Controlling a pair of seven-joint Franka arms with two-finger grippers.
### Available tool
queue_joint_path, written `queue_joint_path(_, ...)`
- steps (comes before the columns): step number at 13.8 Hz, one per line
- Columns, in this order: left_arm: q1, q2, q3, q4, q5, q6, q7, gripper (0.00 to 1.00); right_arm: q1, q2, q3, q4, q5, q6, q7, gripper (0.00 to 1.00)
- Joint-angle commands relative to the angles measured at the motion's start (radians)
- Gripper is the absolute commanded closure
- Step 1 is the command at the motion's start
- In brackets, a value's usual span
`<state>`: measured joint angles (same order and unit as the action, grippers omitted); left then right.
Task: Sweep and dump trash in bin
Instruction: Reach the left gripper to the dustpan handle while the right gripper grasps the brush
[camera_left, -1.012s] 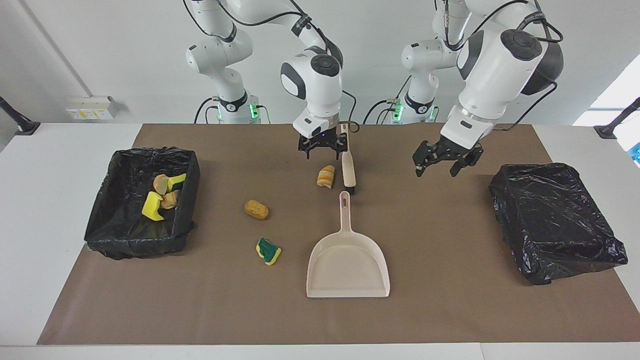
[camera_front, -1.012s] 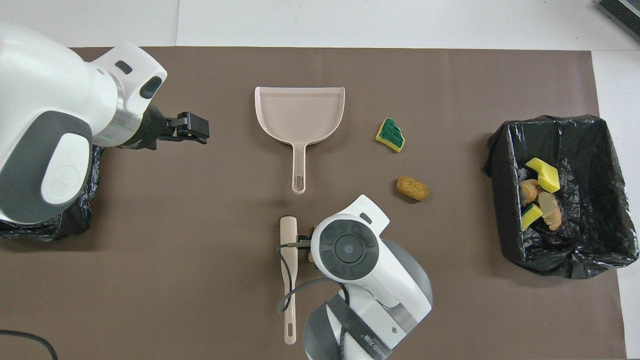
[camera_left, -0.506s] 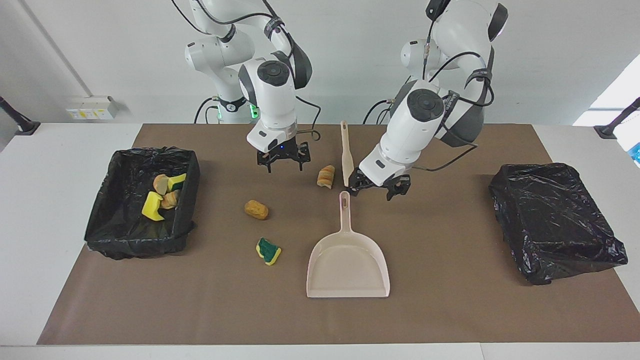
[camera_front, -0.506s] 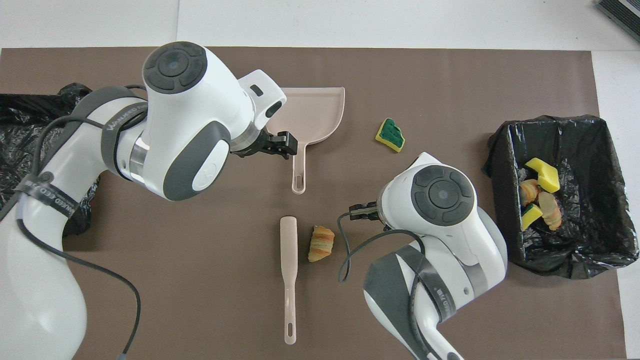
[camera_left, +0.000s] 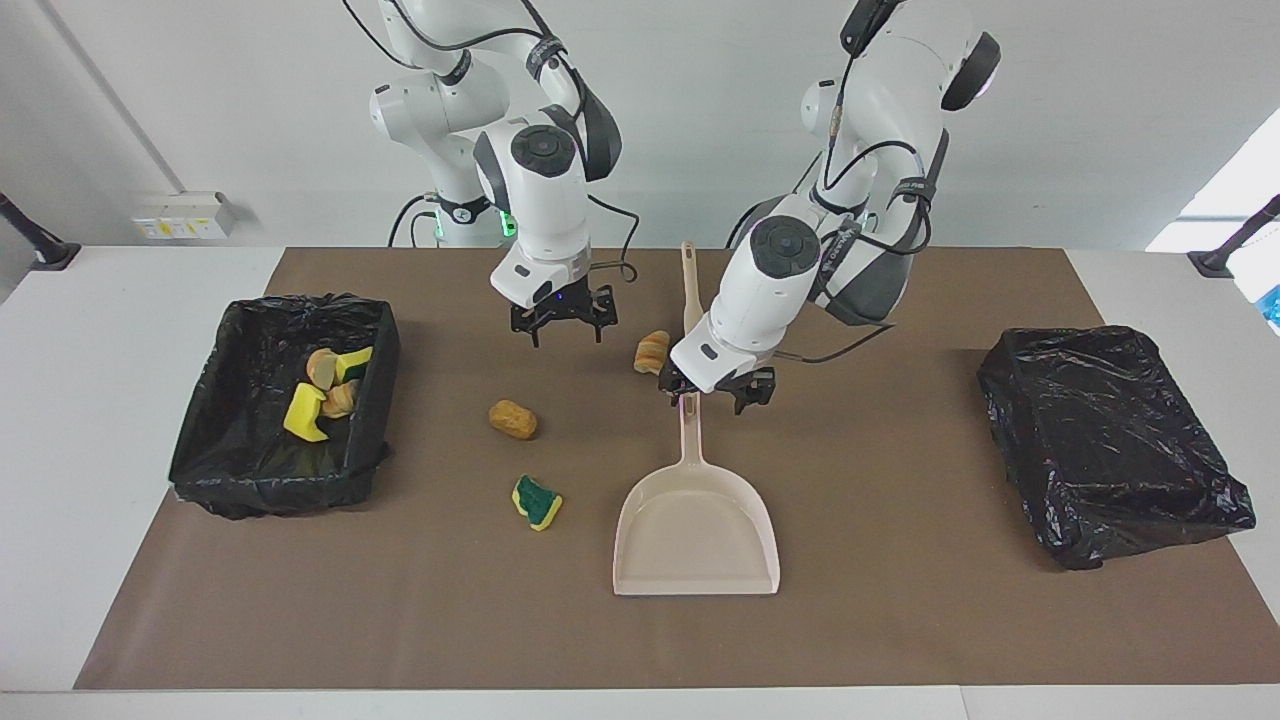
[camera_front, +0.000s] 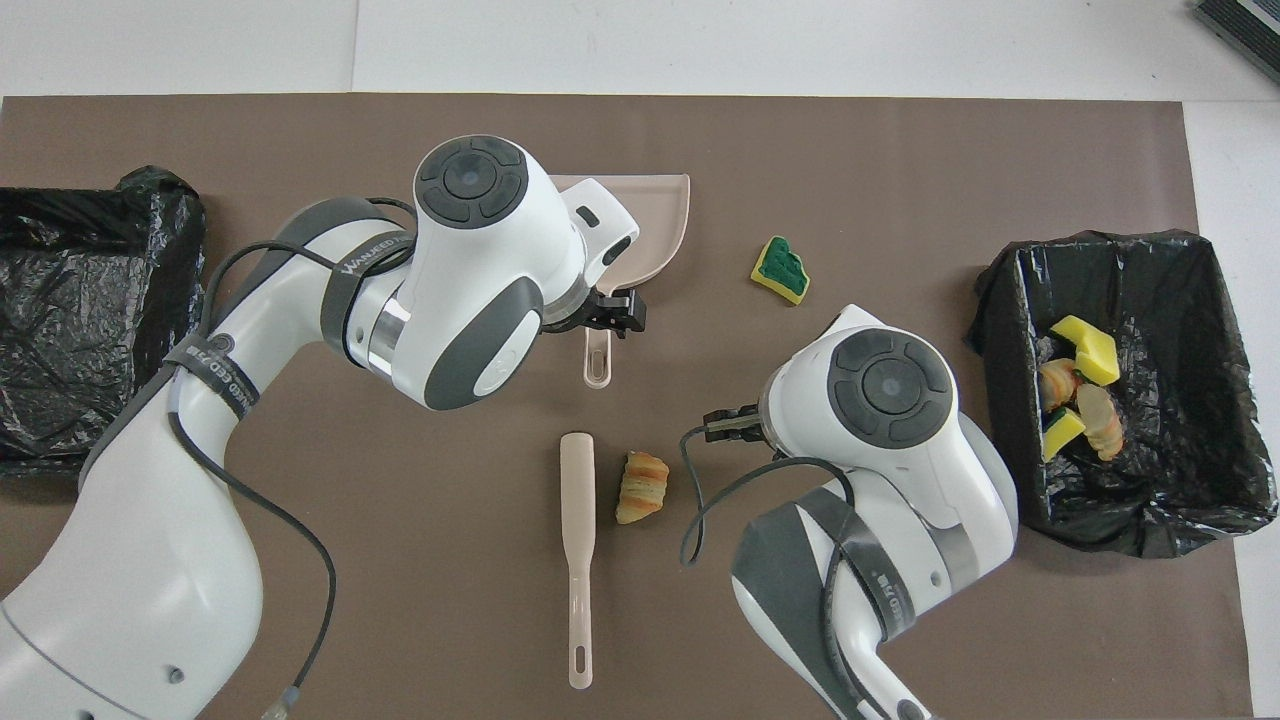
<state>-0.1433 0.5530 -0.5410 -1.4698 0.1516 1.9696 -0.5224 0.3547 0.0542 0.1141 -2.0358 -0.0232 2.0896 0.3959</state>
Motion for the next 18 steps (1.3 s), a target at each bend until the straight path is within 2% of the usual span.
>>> queue_joint_path(1, -0.033, 0.059, 0.003, 0.023, 0.065, 0.034, -0.054, 0.00, -0.019, -0.022, 0.010, -0.020, 0.017, -0.003, -0.037, 0.00)
queue_joint_path(6, -0.032, 0.058, 0.001, 0.017, 0.066, 0.025, -0.054, 0.00, -0.019, -0.022, 0.010, -0.020, 0.017, -0.003, -0.037, 0.00)
queue_joint_path(7, -0.032, 0.058, 0.003, 0.019, 0.059, 0.016, -0.059, 0.34, -0.020, -0.022, 0.010, -0.021, 0.017, -0.003, -0.037, 0.00)
queue_joint_path(8, -0.032, 0.055, 0.001, 0.019, 0.054, 0.011, -0.077, 0.76, -0.020, -0.022, 0.010, -0.021, 0.017, -0.003, -0.037, 0.00)
queue_joint_path(9, -0.029, 0.051, 0.001, 0.019, 0.040, -0.004, -0.106, 1.00, -0.020, -0.022, 0.010, -0.020, 0.017, -0.003, -0.037, 0.00)
queue_joint_path(14, -0.010, 0.035, 0.001, 0.020, 0.042, -0.057, -0.111, 1.00, -0.019, -0.022, 0.010, -0.020, 0.017, -0.002, -0.037, 0.00)
queue_joint_path(18, 0.042, -0.036, 0.001, 0.013, 0.042, -0.095, -0.024, 1.00, -0.002, -0.027, 0.012, -0.023, 0.069, 0.009, -0.019, 0.00)
